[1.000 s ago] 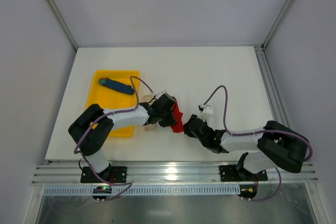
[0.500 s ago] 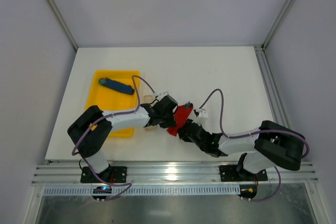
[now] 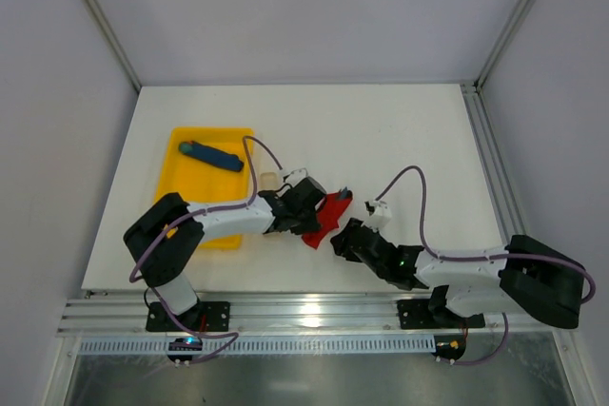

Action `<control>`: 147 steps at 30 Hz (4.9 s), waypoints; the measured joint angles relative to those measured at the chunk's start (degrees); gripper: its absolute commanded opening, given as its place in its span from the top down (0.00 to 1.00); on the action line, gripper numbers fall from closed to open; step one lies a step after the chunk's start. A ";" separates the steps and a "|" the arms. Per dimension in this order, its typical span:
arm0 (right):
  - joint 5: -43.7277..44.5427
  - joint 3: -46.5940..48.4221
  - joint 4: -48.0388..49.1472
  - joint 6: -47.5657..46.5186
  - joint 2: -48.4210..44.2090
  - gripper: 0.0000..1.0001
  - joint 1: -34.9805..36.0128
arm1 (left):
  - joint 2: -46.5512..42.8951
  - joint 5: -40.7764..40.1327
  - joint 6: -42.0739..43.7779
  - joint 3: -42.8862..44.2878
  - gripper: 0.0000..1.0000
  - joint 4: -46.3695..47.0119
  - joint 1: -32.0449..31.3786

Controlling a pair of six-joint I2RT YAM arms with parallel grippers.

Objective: Place the utensils on the paper napkin and roll it up
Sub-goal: Roll the napkin at the center of the board.

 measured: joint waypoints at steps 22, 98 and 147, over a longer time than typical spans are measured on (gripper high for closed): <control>-33.92 1.95 8.48 -13.38 -0.46 0.57 -24.26 | 0.02 -4.15 -0.35 0.81 0.81 -2.84 -2.38; -32.85 1.73 17.40 -17.29 10.08 0.96 -24.61 | 0.04 -8.55 -4.22 1.16 0.75 -4.68 -4.09; -35.10 5.51 16.87 -26.10 13.18 0.96 -24.65 | -14.25 -2.12 9.18 -8.79 0.77 -2.80 -4.61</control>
